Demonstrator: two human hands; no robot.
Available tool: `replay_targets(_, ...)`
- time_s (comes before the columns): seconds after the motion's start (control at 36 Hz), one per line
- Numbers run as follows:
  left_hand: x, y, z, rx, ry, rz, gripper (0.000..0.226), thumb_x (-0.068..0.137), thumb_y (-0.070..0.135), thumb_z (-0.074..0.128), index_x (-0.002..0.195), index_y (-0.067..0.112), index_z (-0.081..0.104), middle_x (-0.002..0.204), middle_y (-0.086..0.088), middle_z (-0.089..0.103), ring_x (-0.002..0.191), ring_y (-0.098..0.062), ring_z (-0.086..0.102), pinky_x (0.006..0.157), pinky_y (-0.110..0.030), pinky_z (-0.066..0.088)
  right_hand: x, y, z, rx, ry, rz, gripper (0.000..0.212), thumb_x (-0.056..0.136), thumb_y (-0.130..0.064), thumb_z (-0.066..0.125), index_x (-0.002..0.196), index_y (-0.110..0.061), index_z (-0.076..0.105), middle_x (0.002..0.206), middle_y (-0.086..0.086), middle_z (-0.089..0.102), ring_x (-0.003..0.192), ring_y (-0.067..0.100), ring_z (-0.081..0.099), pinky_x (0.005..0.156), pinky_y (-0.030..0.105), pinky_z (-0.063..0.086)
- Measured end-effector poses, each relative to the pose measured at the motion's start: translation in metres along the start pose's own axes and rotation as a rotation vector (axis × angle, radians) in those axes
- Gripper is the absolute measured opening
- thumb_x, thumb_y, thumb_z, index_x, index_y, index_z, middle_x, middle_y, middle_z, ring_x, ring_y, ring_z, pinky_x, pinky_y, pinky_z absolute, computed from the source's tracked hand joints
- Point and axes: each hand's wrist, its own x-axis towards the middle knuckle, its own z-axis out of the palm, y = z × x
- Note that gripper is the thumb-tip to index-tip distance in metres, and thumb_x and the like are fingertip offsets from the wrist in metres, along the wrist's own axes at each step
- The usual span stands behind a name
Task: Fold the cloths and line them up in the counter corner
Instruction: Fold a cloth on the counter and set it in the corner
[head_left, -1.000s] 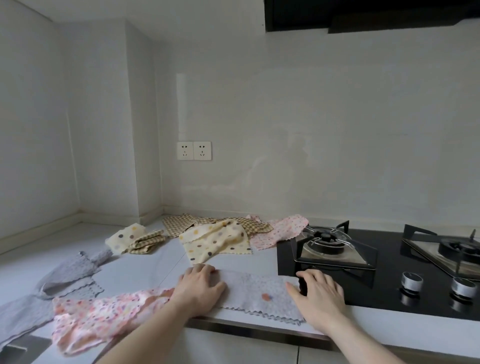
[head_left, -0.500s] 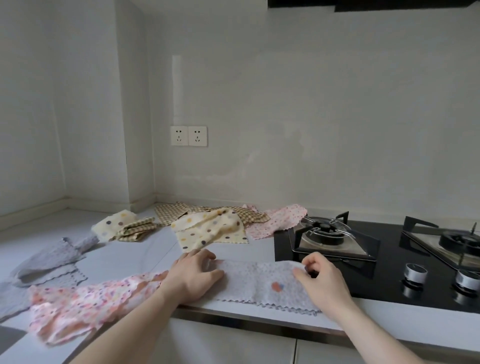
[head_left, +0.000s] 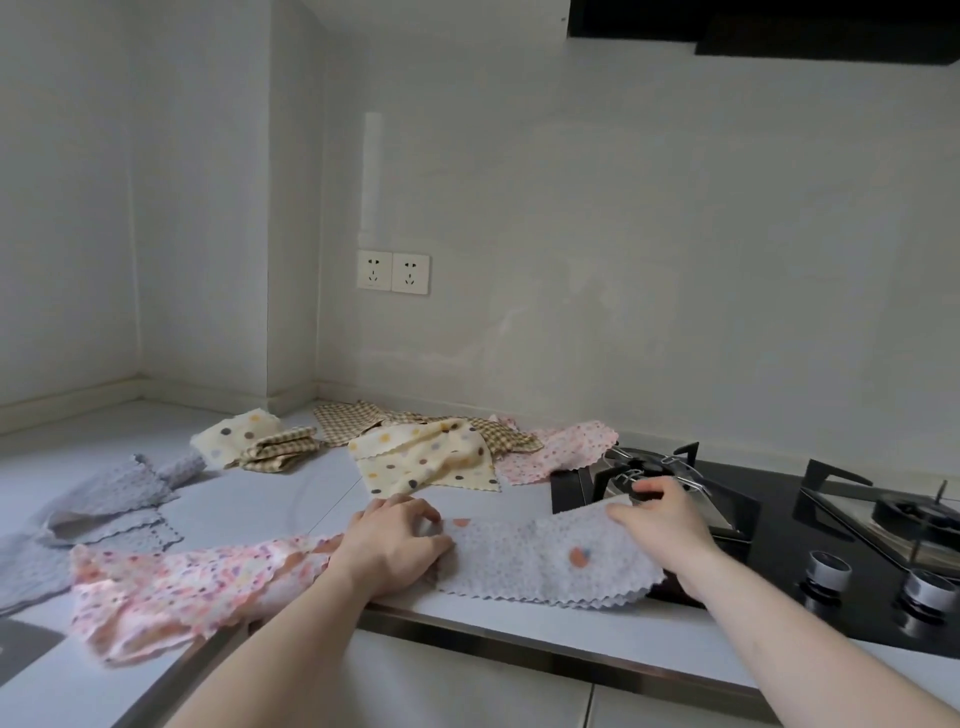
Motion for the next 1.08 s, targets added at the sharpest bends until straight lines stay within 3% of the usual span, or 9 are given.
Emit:
replay_targets(0.17,-0.002,0.003,-0.003,-0.046,-0.007,0.007,0.041,0.088,0.059,0.051,0.123,0.042,0.063,0.147,0.007,0.05,0.133,-0.02,0.041,0.11,-0.041,0.03,-0.004,-0.039,0.018,0.027,-0.094,-0.011,0.045,0.081,-0.022,0.076,0.121,-0.02,0.055,0.11,0.0,0.058,0.092,0.018,0.057,0.062,0.028,0.042)
replay_targets(0.28,-0.004,0.0,-0.004,-0.06,-0.012,0.004,0.041,0.089,0.056,0.051,0.125,0.041,0.063,0.15,0.007,0.047,0.135,-0.021,0.039,0.112,-0.042,0.027,-0.01,-0.06,0.047,0.11,-0.202,0.014,0.045,0.082,-0.015,0.072,0.122,-0.021,0.053,0.112,0.005,0.059,0.086,0.023,0.065,0.048,0.024,0.051)
replay_targets(0.36,-0.004,0.0,-0.005,-0.066,-0.015,0.01,0.041,0.089,0.053,0.05,0.126,0.041,0.062,0.151,0.007,0.047,0.136,-0.021,0.039,0.112,-0.042,0.027,-0.013,-0.07,0.068,0.125,-0.239,-0.007,0.049,0.079,-0.016,0.076,0.12,-0.026,0.051,0.117,0.004,0.056,0.096,0.026,0.065,0.067,0.038,0.063)
replay_targets(0.42,-0.004,0.0,-0.005,-0.078,-0.011,0.009,0.042,0.089,0.051,0.049,0.127,0.04,0.062,0.151,0.007,0.047,0.136,-0.021,0.039,0.112,-0.042,0.027,-0.019,-0.074,0.081,0.054,-0.236,-0.049,0.05,0.077,-0.019,0.078,0.119,-0.028,0.05,0.115,0.001,0.057,0.103,0.024,0.061,0.083,0.042,0.059)
replay_targets(0.64,-0.004,-0.001,-0.004,-0.107,0.016,-0.002,0.042,0.089,0.04,0.045,0.127,0.039,0.063,0.147,0.007,0.052,0.133,-0.021,0.042,0.112,-0.042,0.028,-0.032,-0.074,0.117,-0.002,-0.304,-0.073,0.055,0.08,-0.017,0.078,0.125,-0.026,0.047,0.103,-0.007,0.063,0.102,0.018,0.064,0.095,0.037,0.053)
replay_targets(0.83,-0.004,-0.001,-0.008,-0.131,0.025,-0.01,0.05,0.082,0.036,0.041,0.127,0.036,0.064,0.141,0.005,0.057,0.13,-0.022,0.044,0.109,-0.039,0.03,-0.039,-0.071,0.125,0.231,-0.481,0.052,0.053,0.085,-0.004,0.073,0.128,-0.02,0.047,0.111,0.012,0.066,0.086,0.027,0.076,0.066,0.035,0.064)
replay_targets(0.92,-0.004,-0.003,-0.008,-0.134,0.043,-0.012,0.05,0.082,0.038,0.037,0.122,0.036,0.066,0.137,0.007,0.06,0.126,-0.022,0.048,0.108,-0.04,0.033,-0.036,-0.063,0.12,0.133,-0.344,-0.074,0.037,0.089,-0.012,0.069,0.121,-0.022,0.054,0.102,0.001,0.07,0.075,0.02,0.075,0.056,0.027,0.057)
replay_targets(1.0,-0.002,-0.006,-0.005,-0.128,0.071,-0.017,0.041,0.091,0.048,0.038,0.114,0.036,0.069,0.13,0.008,0.064,0.119,-0.021,0.052,0.103,-0.04,0.037,-0.027,-0.051,0.11,-0.137,-0.113,-0.281,0.026,0.089,-0.022,0.068,0.112,-0.03,0.058,0.098,-0.014,0.066,0.081,0.008,0.066,0.063,0.026,0.051)
replay_targets(1.08,-0.001,-0.007,-0.003,-0.11,0.059,-0.026,0.053,0.086,0.069,0.039,0.115,0.036,0.069,0.125,0.008,0.066,0.118,-0.019,0.052,0.102,-0.041,0.038,-0.02,-0.035,0.102,-0.278,-0.049,-0.319,0.029,0.09,-0.031,0.068,0.115,-0.032,0.054,0.108,-0.015,0.06,0.092,0.008,0.059,0.072,0.027,0.045)
